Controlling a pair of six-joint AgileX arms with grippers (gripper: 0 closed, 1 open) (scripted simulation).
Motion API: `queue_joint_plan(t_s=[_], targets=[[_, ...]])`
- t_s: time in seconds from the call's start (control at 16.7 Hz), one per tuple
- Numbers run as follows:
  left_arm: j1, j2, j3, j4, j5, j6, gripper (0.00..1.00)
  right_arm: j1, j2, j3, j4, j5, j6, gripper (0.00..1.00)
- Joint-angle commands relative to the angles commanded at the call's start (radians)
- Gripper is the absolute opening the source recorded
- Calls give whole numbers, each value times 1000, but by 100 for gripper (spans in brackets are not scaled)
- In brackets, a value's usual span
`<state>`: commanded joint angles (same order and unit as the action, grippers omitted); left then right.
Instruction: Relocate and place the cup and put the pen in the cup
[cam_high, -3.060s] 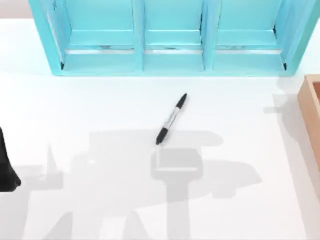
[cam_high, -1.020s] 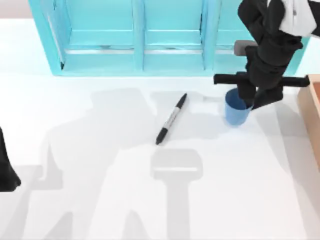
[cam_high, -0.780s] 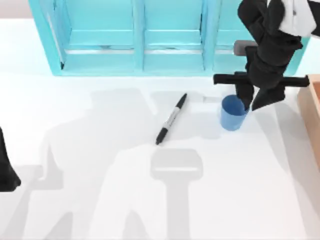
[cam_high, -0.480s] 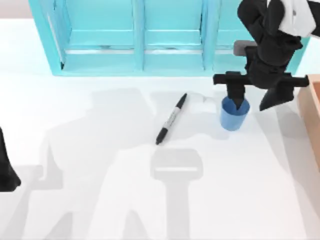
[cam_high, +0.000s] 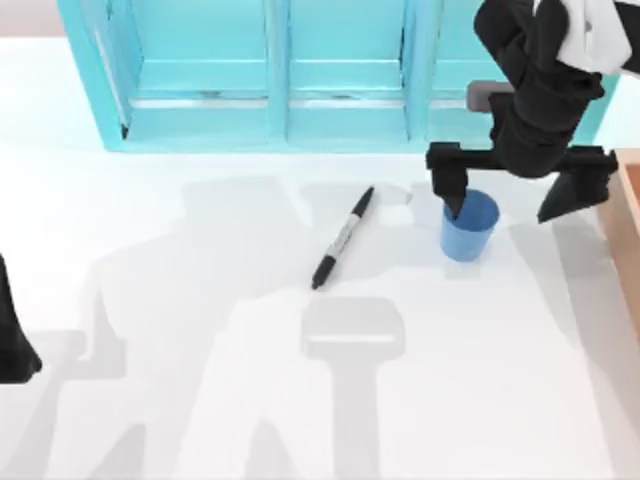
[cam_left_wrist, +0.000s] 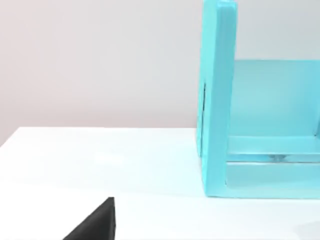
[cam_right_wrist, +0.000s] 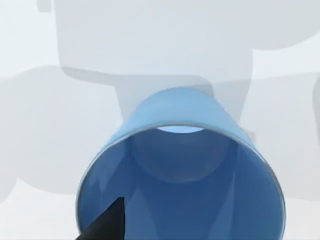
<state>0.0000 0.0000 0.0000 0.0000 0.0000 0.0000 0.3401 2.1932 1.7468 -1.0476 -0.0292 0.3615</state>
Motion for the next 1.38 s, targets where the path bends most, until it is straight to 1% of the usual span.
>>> queue_joint_plan(t_s=[0.24, 0.42, 0.54, 0.9, 1.02, 1.2, 1.38], targets=[[0, 0, 0, 0, 0, 0, 100, -3, 1, 3, -2, 0, 0, 100], [0, 0, 0, 0, 0, 0, 100, -1, 29, 71, -67, 1, 2, 100], [0, 0, 0, 0, 0, 0, 100, 0, 52, 170, -155, 2, 2, 100], [0, 0, 0, 0, 0, 0, 100, -3, 104, 601, -509, -3, 2, 100], [0, 0, 0, 0, 0, 0, 100, -5, 113, 708, -601, -2, 1, 100], [0, 0, 0, 0, 0, 0, 100, -8, 112, 791, -679, 1, -3, 100], [0, 0, 0, 0, 0, 0, 100, -8, 112, 798, -686, 1, -4, 100]])
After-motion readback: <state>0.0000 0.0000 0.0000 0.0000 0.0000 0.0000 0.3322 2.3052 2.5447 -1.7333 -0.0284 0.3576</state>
